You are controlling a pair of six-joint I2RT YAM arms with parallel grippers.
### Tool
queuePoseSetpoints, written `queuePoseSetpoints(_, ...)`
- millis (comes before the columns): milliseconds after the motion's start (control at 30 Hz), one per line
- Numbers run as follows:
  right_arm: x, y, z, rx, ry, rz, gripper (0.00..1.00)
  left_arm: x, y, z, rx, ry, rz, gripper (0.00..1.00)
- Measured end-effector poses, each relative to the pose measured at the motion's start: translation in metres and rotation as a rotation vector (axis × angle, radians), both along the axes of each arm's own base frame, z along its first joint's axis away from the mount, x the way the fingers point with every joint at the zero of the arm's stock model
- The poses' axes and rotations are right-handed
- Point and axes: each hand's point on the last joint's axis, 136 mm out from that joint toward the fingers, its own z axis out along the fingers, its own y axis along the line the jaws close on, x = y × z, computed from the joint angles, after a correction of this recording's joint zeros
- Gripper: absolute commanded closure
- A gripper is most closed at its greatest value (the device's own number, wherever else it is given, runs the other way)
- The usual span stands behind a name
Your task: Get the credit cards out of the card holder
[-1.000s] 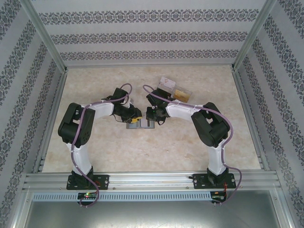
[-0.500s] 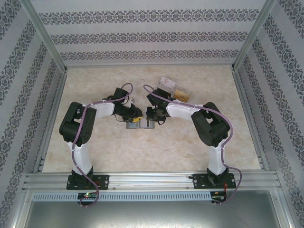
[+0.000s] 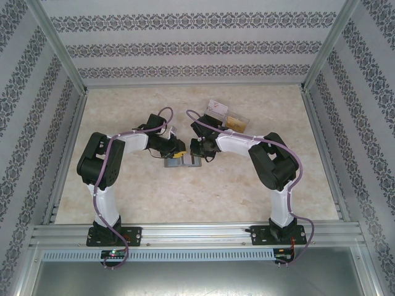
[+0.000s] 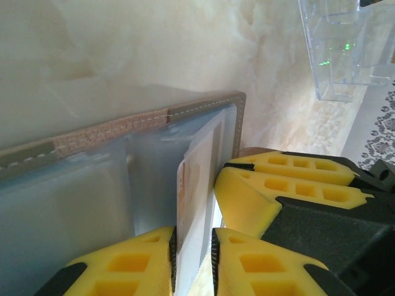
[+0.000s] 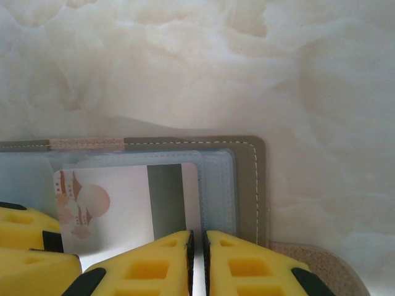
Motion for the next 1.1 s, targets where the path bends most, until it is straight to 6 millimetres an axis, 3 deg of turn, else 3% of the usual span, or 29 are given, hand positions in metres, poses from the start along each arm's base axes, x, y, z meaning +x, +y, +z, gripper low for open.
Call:
queuePoseSetpoints(467, 0.001, -0.001, 0.000, -0.006, -0.002, -0.003, 0.84, 0.001, 0.004, 0.004, -0.055, -0.016, -0.002, 0.88)
queuePoseSetpoints(733, 0.001, -0.003, -0.002, -0.011, -0.001, -0.007, 0.84, 0.004, 0.011, 0.023, -0.073, -0.065, 0.003, 0.95)
queuePoseSetpoints(1100, 0.003, -0.002, -0.001, -0.003, -0.004, -0.009, 0.79, 0.002, 0.041, 0.017, 0.014, -0.056, 0.030, 1.00)
